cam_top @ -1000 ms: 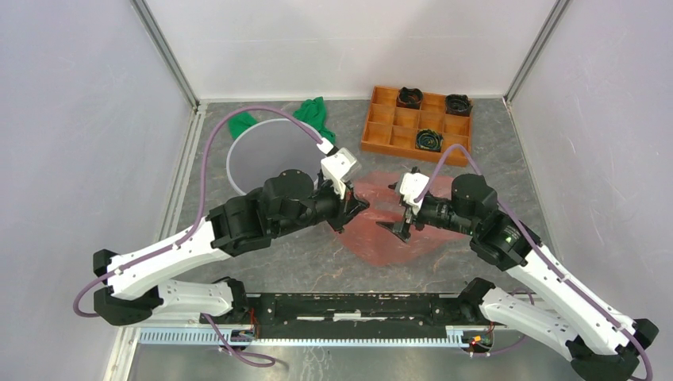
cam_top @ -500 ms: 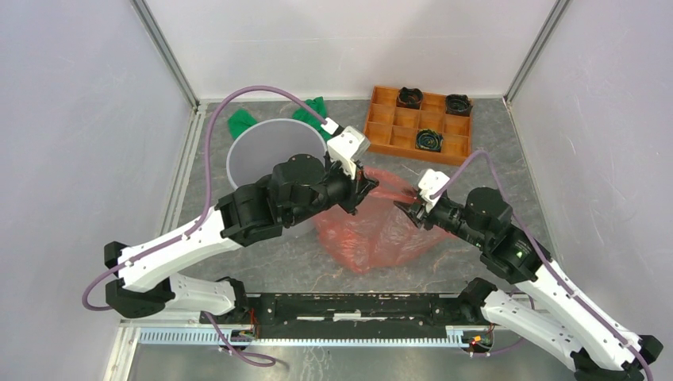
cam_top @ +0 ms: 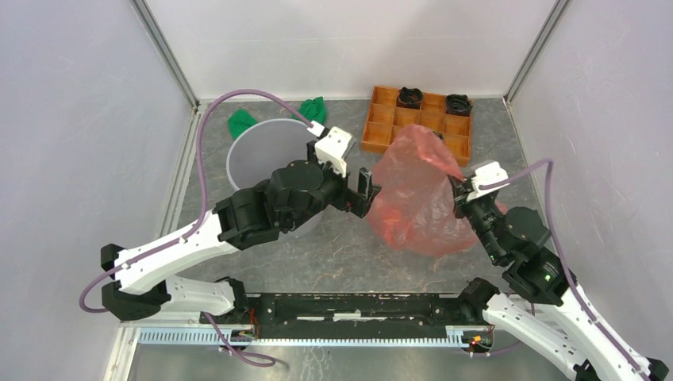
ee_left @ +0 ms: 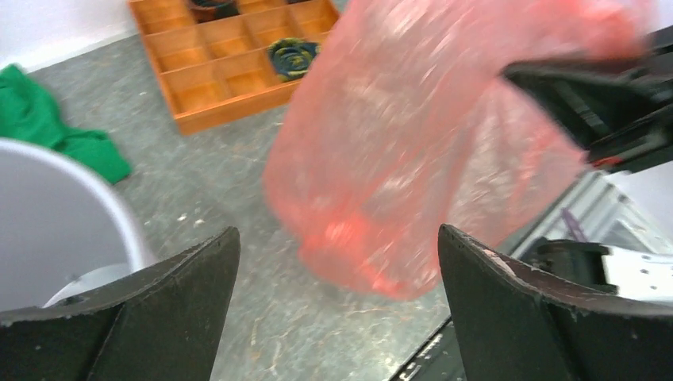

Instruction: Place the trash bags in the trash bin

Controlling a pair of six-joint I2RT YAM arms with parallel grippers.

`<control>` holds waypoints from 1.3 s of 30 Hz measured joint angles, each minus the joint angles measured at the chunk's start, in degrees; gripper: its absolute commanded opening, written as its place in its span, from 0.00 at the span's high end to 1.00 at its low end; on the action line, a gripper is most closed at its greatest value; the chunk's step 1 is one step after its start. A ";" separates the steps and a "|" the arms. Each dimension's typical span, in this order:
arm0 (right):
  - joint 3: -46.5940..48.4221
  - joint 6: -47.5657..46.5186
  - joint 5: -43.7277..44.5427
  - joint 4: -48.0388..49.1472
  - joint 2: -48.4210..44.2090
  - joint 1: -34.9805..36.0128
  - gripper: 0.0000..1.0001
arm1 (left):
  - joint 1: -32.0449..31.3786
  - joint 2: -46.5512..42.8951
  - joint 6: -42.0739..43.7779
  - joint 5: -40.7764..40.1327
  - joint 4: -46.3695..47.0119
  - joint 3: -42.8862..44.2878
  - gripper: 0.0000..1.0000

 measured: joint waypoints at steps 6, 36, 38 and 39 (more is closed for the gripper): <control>0.04 0.35 7.67 1.16 -2.38 0.00 0.99 | 1.11 -4.68 -0.81 -9.51 -3.91 -4.85 0.00; 8.31 -0.48 3.54 7.87 -2.97 0.00 0.98 | 24.41 6.56 -4.37 24.59 -5.31 -6.67 0.68; 8.61 -0.22 2.71 8.85 -2.75 0.00 0.98 | 24.11 6.56 -4.72 27.17 -4.55 -6.69 0.70; 8.74 -0.11 2.47 9.11 -2.56 0.00 0.98 | 23.93 6.56 -4.83 27.80 -4.42 -6.69 0.70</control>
